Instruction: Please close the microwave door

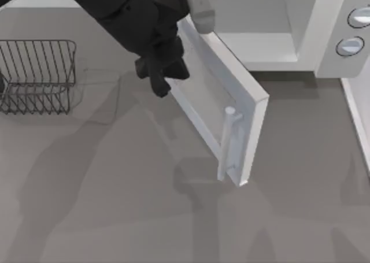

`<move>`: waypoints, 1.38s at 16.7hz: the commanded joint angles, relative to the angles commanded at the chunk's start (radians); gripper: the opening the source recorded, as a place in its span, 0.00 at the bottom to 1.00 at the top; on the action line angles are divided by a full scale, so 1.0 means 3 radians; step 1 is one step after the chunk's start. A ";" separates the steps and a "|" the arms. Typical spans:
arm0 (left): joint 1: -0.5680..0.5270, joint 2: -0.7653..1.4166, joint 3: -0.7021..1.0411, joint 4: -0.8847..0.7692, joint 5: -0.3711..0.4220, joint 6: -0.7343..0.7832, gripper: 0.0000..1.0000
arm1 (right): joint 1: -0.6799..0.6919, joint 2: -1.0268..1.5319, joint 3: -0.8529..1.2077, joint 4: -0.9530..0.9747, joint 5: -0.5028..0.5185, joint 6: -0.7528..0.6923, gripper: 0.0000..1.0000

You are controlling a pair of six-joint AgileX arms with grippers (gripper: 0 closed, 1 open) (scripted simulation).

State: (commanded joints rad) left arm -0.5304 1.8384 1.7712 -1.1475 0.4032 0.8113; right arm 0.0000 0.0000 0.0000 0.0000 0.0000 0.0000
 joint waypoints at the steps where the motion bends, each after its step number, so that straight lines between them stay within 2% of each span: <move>1: -0.0025 0.0021 0.0027 0.0004 -0.0008 -0.0022 0.00 | 0.0000 0.0000 0.0000 0.0000 0.0000 0.0000 1.00; 23: -0.0401 0.0371 0.0472 0.0031 -0.0143 -0.0417 0.00 | 0.0000 0.0000 0.0000 0.0000 0.0000 0.0000 1.00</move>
State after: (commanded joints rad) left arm -0.6508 1.9498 1.9127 -1.1384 0.3603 0.6863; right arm 0.0000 0.0000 0.0000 0.0000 0.0000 0.0000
